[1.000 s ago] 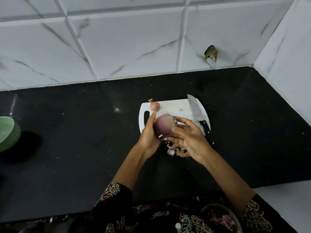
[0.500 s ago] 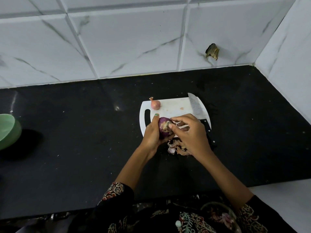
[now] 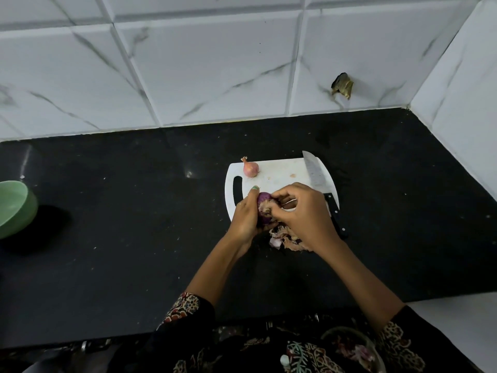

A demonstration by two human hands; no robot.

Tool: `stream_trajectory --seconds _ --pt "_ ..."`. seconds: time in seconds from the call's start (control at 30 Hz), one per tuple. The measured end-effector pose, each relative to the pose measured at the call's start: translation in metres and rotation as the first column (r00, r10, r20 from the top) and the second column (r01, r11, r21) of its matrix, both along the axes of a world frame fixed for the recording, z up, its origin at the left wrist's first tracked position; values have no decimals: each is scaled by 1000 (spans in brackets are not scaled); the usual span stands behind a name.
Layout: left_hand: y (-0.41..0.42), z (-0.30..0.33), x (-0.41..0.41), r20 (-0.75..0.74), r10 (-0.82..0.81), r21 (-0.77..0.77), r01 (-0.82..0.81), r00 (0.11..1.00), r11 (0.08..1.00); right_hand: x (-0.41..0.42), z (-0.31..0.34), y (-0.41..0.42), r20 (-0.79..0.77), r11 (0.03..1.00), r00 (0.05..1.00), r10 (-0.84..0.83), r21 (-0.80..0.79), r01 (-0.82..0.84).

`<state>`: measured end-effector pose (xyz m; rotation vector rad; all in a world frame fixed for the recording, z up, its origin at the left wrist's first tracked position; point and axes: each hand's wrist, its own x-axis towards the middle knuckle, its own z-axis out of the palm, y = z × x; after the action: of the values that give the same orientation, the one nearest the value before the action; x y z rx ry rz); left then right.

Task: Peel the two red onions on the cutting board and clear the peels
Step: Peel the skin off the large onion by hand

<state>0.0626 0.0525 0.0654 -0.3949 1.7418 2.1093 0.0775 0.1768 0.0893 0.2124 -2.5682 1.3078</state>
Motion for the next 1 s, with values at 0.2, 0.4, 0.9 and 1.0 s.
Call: stream_trajectory --seconds 0.2,0.4,0.9,1.0 --pt "2 1 0 16 8 14 -8 1000 1000 1 -1 5 31 998 999 -8 -64 10" --pt "4 -1 -1 52 34 5 -35 998 999 1 1 4 93 997 996 5 -72 2" --pt "6 5 3 75 21 109 -29 997 994 6 7 5 205 988 978 -33 -139 63" --pt "6 5 5 81 30 110 -39 996 993 5 9 6 222 989 975 -22 -136 53"
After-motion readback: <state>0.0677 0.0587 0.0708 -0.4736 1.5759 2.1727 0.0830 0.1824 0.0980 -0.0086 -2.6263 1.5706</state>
